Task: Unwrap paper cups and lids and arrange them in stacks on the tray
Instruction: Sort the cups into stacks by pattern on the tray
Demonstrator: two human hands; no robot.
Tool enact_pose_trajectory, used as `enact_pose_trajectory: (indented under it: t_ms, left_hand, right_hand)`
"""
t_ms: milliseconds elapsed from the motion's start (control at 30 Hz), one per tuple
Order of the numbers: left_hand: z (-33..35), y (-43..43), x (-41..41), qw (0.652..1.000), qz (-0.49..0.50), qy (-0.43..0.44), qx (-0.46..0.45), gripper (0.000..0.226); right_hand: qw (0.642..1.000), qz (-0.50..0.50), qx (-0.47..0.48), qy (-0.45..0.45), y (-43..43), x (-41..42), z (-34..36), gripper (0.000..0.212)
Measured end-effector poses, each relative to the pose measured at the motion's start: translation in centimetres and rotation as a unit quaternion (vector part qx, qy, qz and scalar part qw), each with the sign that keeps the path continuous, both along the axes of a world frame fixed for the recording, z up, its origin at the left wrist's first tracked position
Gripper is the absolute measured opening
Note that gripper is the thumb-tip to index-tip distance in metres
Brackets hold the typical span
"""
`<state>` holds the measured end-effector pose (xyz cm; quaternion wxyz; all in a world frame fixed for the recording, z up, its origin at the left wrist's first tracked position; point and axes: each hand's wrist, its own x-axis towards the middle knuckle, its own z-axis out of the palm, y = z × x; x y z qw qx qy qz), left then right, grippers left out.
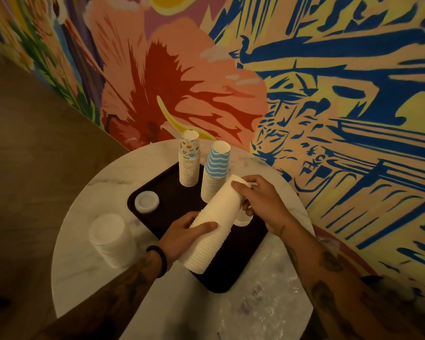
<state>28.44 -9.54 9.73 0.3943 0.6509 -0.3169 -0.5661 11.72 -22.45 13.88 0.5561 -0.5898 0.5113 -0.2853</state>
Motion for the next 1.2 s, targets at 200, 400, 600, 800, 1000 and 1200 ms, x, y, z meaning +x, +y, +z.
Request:
enact_pose_trajectory:
  t_ms: [200, 400, 600, 800, 1000, 1200]
  left_hand:
    - [0.8, -0.7, 0.3, 1.0, 0.02, 0.01, 0.011, 0.023]
    - [1.2, -1.1, 0.7, 0.999, 0.024, 0.029, 0.035, 0.029]
    - [0.1, -0.3, 1.1, 0.997, 0.053, 0.039, 0.046, 0.046]
    - [-0.2, -0.4, 1.3, 0.994, 0.086, 0.048, 0.053, 0.047]
    - [-0.1, -0.2, 1.6, 0.995, 0.086, 0.043, 0.035, 0.058]
    - [0.1, 0.0, 1.3, 0.996, 0.08, 0.021, 0.017, 0.063]
  right_hand:
    - [1.0, 0.012, -0.028, 0.006, -1.1, 0.3, 0.3, 0.033]
    - [0.999, -0.026, -0.029, -0.025, -2.4, 0.1, 1.5, 0.018]
    - [0.981, -0.127, -0.145, -0.011, -6.0, -2.8, 4.1, 0.026]
    - [0.967, -0.047, -0.203, 0.143, -5.9, -3.3, 2.3, 0.042]
    - [0.956, 0.032, -0.146, 0.251, -5.2, -2.4, -2.4, 0.045]
    - [0.944, 0.075, -0.13, 0.293, -5.3, -3.6, -4.6, 0.032]
